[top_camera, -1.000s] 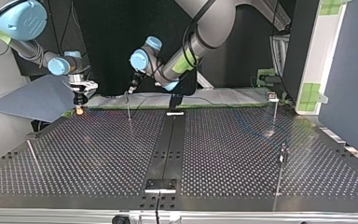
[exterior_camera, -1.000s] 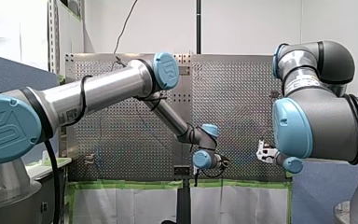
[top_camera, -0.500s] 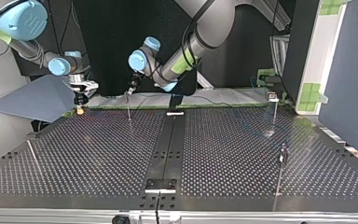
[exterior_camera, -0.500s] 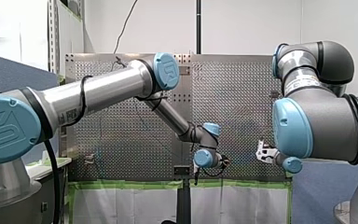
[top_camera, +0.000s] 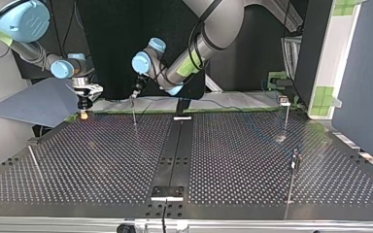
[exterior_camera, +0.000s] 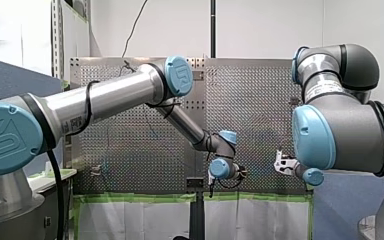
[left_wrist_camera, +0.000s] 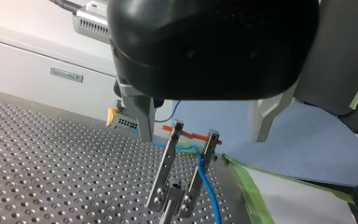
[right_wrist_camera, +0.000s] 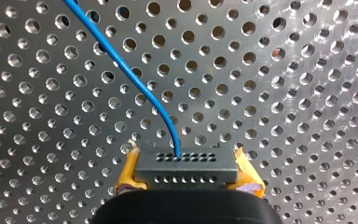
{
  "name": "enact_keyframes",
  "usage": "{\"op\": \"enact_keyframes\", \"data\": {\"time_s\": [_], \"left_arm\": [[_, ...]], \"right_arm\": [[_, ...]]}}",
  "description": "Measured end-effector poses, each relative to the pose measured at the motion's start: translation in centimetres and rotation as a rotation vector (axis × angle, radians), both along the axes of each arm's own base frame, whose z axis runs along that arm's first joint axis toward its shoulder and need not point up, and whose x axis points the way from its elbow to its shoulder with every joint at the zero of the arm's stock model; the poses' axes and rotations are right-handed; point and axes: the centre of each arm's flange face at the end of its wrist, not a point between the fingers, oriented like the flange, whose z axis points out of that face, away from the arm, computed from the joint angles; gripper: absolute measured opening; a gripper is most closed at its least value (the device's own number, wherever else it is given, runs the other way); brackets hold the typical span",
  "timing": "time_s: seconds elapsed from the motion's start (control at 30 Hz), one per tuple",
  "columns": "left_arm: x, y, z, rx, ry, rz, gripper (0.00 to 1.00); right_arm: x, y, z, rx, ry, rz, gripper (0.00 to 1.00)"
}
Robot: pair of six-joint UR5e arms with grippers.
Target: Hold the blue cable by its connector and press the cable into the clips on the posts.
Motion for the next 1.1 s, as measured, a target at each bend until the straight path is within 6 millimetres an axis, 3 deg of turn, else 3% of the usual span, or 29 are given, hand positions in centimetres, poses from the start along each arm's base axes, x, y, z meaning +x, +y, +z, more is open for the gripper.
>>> {"op": "enact_keyframes", "data": {"time_s": [0.67, 0.93, 1.1], "left_arm": [[-1.4, -0.3, 0.7, 0.093, -0.016, 0.012, 1.00], [-4.7, -1.1, 3.4, 0.153, -0.070, -0.021, 1.00], [-5.8, -1.3, 5.5, 0.137, -0.112, -0.022, 1.00]], "right_arm": [[0.4, 0.1, 0.0, 0.001, 0.000, 0.007, 0.00], [0.5, 0.2, 0.0, 0.004, -0.003, 0.009, 0.00], [0.5, 0.2, 0.0, 0.006, -0.003, 0.009, 0.00]]}}
